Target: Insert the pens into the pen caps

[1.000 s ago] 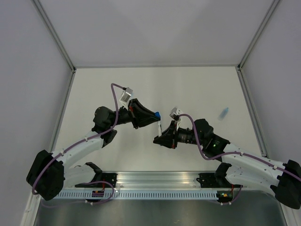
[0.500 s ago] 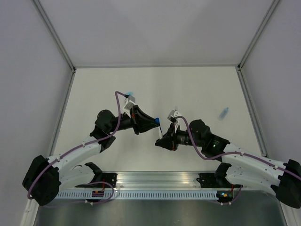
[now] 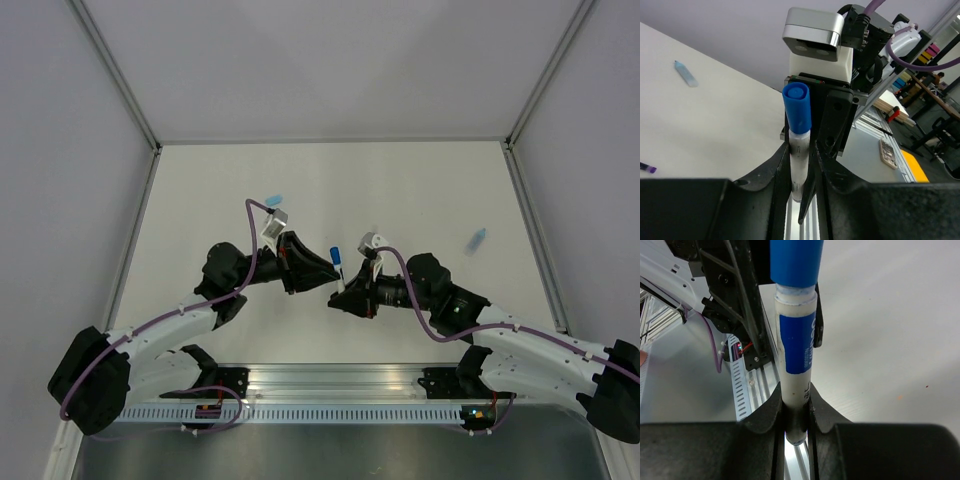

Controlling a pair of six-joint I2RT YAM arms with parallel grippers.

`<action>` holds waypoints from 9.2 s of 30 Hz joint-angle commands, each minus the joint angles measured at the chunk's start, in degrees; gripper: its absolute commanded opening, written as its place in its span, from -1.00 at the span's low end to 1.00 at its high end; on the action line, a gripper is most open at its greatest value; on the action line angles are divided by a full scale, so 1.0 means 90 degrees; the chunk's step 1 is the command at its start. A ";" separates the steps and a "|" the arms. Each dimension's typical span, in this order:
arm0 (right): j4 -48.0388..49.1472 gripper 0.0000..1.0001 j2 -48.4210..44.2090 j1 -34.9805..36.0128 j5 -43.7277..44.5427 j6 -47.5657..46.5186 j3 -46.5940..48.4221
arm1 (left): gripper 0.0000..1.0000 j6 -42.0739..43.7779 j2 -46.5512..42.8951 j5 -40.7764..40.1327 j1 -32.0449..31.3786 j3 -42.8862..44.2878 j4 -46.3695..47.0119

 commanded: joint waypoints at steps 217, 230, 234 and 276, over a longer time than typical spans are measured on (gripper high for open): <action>-0.5687 0.05 0.4847 -0.2919 0.4277 0.0835 0.5796 | 0.99 0.2089 -0.1940 -0.6523 -0.0566 0.0259 -0.5069; -0.6607 0.15 0.5286 -0.5783 0.5020 0.1078 0.6142 | 0.99 0.2002 -0.2145 -0.6563 -0.0566 0.0093 -0.4904; -0.6227 0.19 0.5558 -0.6261 0.5029 0.1204 0.5780 | 0.99 0.1962 -0.2184 -0.6445 -0.0566 0.0034 -0.4825; -0.4615 -0.63 0.6029 -0.6418 0.4229 0.0737 0.3328 | 0.99 0.2040 -0.1735 -0.6269 -0.0566 0.0034 -0.4620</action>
